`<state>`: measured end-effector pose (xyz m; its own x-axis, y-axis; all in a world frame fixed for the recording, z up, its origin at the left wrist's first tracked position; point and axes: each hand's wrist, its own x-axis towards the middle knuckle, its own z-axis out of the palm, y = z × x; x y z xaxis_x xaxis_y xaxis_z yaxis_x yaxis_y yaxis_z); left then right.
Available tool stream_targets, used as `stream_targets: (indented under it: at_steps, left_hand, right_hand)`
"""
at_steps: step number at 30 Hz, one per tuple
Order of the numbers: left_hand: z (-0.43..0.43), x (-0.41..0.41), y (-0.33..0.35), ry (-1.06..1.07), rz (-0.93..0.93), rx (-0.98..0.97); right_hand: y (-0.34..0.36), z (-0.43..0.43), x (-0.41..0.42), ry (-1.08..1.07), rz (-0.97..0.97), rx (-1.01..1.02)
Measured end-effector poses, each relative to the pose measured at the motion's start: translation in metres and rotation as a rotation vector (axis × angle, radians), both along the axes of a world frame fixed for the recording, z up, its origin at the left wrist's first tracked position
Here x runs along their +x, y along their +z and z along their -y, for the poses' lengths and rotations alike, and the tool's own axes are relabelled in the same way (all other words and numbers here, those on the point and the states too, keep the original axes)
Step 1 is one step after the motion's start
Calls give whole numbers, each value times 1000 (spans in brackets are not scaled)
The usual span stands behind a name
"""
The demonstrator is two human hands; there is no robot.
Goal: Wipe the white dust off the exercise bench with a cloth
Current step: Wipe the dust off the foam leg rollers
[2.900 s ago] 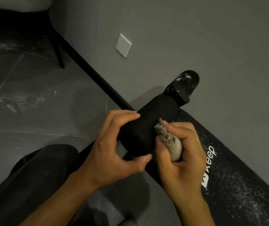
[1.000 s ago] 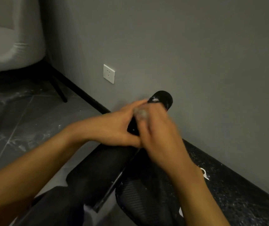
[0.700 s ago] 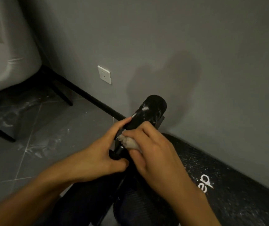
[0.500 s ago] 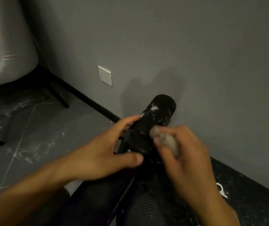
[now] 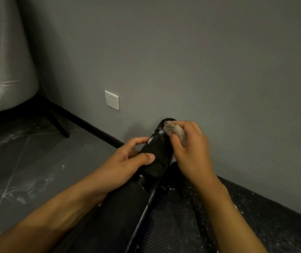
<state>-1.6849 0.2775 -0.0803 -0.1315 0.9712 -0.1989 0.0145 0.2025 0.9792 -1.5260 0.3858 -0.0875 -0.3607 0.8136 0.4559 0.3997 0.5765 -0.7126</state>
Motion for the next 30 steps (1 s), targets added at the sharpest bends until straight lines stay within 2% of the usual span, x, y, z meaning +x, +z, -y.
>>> stream_targets:
  at_steps: [4,9,11,16,22,27,30]
  left_hand:
    - [-1,3,2,9,-10,11]
    - [-3,0,-5,18,-39,65]
    - [-2,-1,-8,31,-53,92]
    - [-7,-6,-17,-14,26,49]
    - [-9,-8,-24,-75,138,78]
    - [-8,-8,-24,-76,149,112]
    - [-8,-8,-28,-64,165,137]
  right_hand:
    - [4,-11,0,38,44,-10]
    - [11,11,14,266,169,37]
    - [7,8,14,226,164,77]
    - [0,-10,0,-66,66,58]
    - [-1,25,13,153,57,35]
    - [6,4,-3,-52,74,18]
    - [7,26,2,102,28,-51]
